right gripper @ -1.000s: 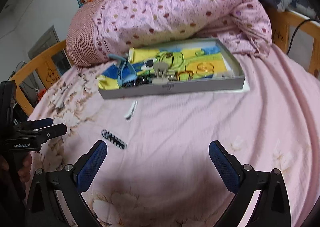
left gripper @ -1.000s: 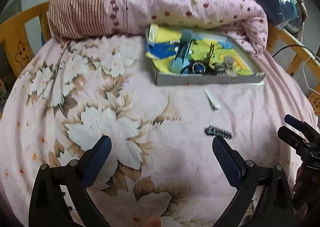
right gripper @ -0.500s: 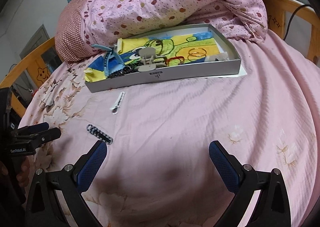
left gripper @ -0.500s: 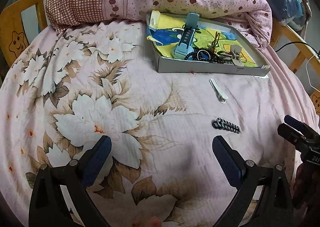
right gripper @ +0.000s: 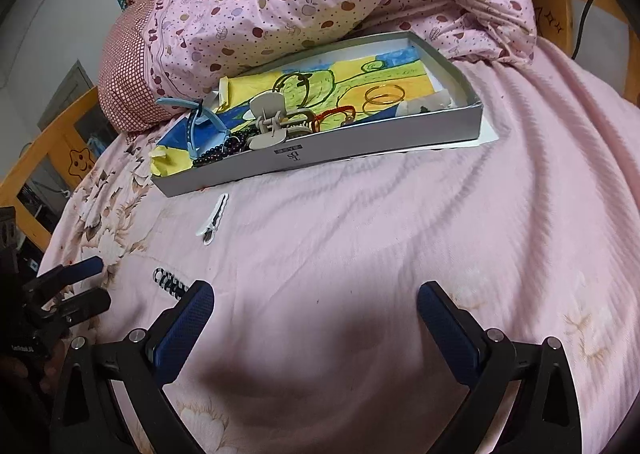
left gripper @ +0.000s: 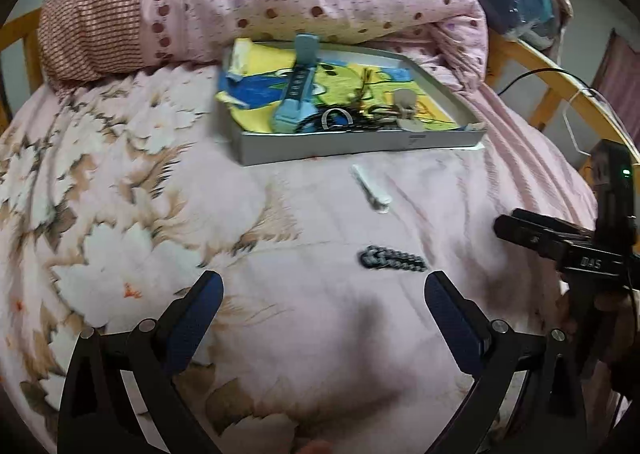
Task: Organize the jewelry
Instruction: 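Lift both open tools back over the black braided keychain and white hair clip, then grasp the black braided keychain with the left tool while the right tool moves toward the white hair clip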
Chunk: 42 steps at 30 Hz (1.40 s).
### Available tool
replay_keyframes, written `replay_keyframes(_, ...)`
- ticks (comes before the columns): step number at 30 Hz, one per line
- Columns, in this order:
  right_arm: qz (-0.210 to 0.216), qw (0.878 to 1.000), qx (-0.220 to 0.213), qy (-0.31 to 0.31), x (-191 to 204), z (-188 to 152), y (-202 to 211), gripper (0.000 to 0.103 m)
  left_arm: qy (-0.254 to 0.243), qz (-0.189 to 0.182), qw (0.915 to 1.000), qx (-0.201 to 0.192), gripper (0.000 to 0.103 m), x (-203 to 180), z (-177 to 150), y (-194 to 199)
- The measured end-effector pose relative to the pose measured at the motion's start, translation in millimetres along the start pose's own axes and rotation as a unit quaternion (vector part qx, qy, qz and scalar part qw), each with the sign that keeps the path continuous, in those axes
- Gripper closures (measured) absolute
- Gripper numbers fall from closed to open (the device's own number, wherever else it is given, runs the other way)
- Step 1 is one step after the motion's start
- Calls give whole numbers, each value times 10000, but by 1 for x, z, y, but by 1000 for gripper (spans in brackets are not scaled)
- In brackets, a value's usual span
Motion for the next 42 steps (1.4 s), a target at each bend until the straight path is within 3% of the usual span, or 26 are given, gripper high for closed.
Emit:
replay_keyframes(3, 116, 9999, -22, -4, -2, 4, -4, 0, 17, -281, 9996, 6, 7, -8, 3, -5)
replay_keyframes(5, 244, 9997, -65, -7, -3, 8, -7, 0, -7, -425, 9991, 32, 16, -12, 4, -7)
replay_keyframes(7, 303, 9995, -69, 23, -4, 11, -11, 0, -11, -567, 9983, 143, 35, -16, 3, -11)
replay_keyframes(9, 381, 9992, -105, 108, -2, 14, -14, 1, 27, -718, 9971, 252, 45, -19, 2, -15)
replay_keyframes(14, 500, 9976, -64, 469, 8, 16, -24, 24, 75, -989, 9942, 411, 63, -26, 1, -24)
replay_keyframes(22, 574, 9956, 55, 739, 20, 15, -35, 40, 178, -852, 9944, 595, 89, -25, 4, -40)
replay_keyframes(29, 731, 9930, 100, 922, 37, 21, -44, 45, 361, -816, 9944, 565, 95, -19, 6, -40)
replay_keyframes(32, 821, 9914, 136, 1011, 48, 21, -50, 47, 410, -640, 9960, 475, 102, -13, 8, -37)
replay_keyframes(36, 906, 9889, 183, 1164, 62, 23, -56, 49, 585, -392, 9965, 450, 103, 3, 10, -38)
replay_keyframes(42, 990, 9876, 231, 1199, 68, 24, -61, 52, 784, -594, 9940, 481, 103, 7, 10, -35)
Point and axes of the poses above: each gripper's, at about its wrist camera, not at the fingertips, and y roughly against the way its jaws point, x to its left, z to its top, the point moved 10 cm from there along -y, roughly the way its jaws point, and after that the axes turned 5 degrees about y, right-handed, at the moved point
